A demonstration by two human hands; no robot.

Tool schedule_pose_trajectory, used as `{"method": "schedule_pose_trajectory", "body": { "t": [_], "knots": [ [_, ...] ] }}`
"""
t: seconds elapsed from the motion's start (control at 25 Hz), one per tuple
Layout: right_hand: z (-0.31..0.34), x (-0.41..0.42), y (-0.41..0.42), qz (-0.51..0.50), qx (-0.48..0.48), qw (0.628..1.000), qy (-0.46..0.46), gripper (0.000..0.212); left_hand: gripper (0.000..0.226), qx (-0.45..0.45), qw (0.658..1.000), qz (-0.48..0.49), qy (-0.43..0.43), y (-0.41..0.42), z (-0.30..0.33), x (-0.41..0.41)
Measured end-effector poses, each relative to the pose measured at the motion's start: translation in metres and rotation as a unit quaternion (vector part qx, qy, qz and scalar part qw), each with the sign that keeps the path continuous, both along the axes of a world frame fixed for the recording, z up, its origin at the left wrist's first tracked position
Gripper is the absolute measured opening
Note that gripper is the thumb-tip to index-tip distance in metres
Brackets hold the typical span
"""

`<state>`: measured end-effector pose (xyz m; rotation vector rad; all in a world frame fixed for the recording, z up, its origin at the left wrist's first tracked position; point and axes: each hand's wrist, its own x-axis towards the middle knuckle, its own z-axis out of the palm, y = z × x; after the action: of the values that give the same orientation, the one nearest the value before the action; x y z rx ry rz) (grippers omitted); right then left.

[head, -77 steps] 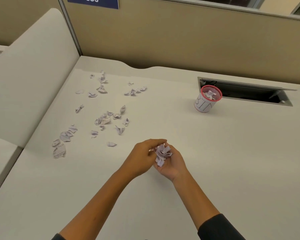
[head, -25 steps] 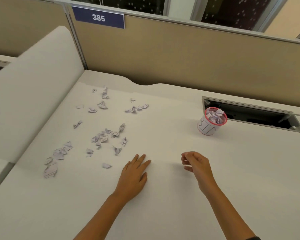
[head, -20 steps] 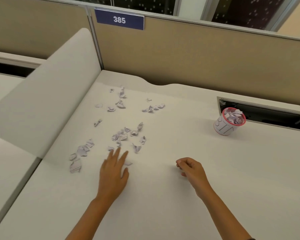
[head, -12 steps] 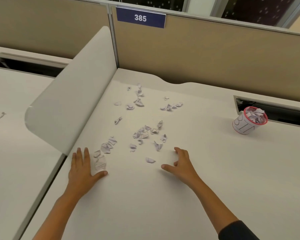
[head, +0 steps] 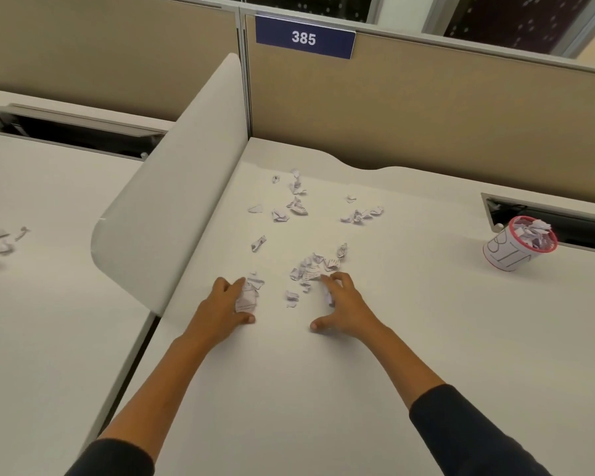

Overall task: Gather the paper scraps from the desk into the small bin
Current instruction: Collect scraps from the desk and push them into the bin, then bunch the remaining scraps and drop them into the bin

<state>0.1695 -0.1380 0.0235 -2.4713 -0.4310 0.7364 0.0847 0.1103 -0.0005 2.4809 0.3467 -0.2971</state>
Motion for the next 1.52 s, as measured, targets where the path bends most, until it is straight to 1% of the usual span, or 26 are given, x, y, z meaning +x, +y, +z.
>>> {"method": "schedule_pose_trajectory", "body": {
  "t": [0.12,0.28,0.36,0.44,0.52,0.56,0.64,0.68,0.76,0.8,0.84,0.92,1.0,1.08,1.2,1.24,1.28,1.4,1.44,1.52],
  "knots": [
    [-0.007,-0.012,0.011,0.011,-0.012,1.0,-0.021,0.096,0.065,-0.017,0.999,-0.029,-0.016,-0.009,0.0,0.011],
    [-0.008,-0.02,0.018,-0.026,0.053,0.997,-0.042,0.069,0.044,-0.023,0.995,-0.09,-0.048,-0.037,-0.001,0.014],
    [-0.006,-0.025,0.019,-0.058,0.106,0.992,-0.045,0.06,0.041,-0.06,0.989,-0.112,-0.071,-0.053,-0.001,0.009],
    [-0.004,-0.029,0.015,-0.112,0.164,0.979,-0.038,0.053,0.043,-0.116,0.981,-0.121,-0.094,-0.062,0.002,0.004],
    [-0.002,-0.031,0.006,-0.178,0.2,0.963,-0.043,0.046,0.044,-0.145,0.977,-0.103,-0.12,-0.061,0.009,0.002],
    [-0.001,-0.032,0.0,-0.208,0.203,0.956,-0.045,0.044,0.044,-0.143,0.977,-0.078,-0.141,-0.056,0.012,0.003],
    [0.001,-0.036,-0.01,-0.245,0.177,0.953,-0.022,0.049,0.048,-0.11,0.978,-0.006,-0.179,-0.043,0.014,0.007],
    [0.001,-0.038,-0.011,-0.242,0.143,0.96,-0.001,0.058,0.053,-0.081,0.98,0.032,-0.181,-0.037,0.014,0.012],
    [-0.002,-0.043,-0.005,-0.184,0.053,0.981,0.019,0.08,0.059,-0.026,0.985,0.093,-0.143,-0.029,0.012,0.026],
    [-0.003,-0.045,0.002,-0.148,0.017,0.989,0.013,0.087,0.059,-0.009,0.988,0.106,-0.114,-0.029,0.011,0.034],
    [-0.004,-0.047,0.011,-0.118,-0.005,0.993,0.002,0.091,0.055,0.005,0.991,0.1,-0.09,-0.031,0.01,0.041],
    [-0.005,-0.048,0.029,-0.089,-0.03,0.995,-0.017,0.093,0.039,0.012,0.996,0.046,-0.075,-0.043,0.01,0.049],
    [-0.006,-0.046,0.041,-0.098,-0.042,0.994,-0.025,0.095,0.028,-0.023,0.996,0.0,-0.081,-0.057,0.011,0.05],
    [-0.007,-0.045,0.045,-0.119,-0.026,0.992,-0.027,0.094,0.028,-0.071,0.995,-0.015,-0.072,-0.068,0.01,0.046],
    [-0.01,-0.047,0.046,-0.128,0.008,0.991,-0.048,0.093,0.03,-0.116,0.991,-0.002,-0.063,-0.079,0.009,0.035],
    [-0.012,-0.049,0.046,-0.128,0.013,0.99,-0.06,0.091,0.029,-0.133,0.989,0.008,-0.064,-0.082,0.01,0.032],
    [-0.014,-0.051,0.047,-0.13,0.018,0.989,-0.072,0.084,0.028,-0.153,0.986,0.021,-0.065,-0.084,0.01,0.028],
    [-0.015,-0.054,0.051,-0.135,0.027,0.985,-0.104,0.046,0.024,-0.218,0.97,0.08,-0.071,-0.087,0.013,0.021],
    [-0.016,-0.055,0.052,-0.133,0.027,0.985,-0.107,0.037,0.026,-0.23,0.965,0.102,-0.068,-0.087,0.014,0.019],
    [-0.018,-0.056,0.051,-0.129,0.034,0.985,-0.11,0.027,0.031,-0.25,0.956,0.14,-0.067,-0.086,0.014,0.016]
  ]
}}
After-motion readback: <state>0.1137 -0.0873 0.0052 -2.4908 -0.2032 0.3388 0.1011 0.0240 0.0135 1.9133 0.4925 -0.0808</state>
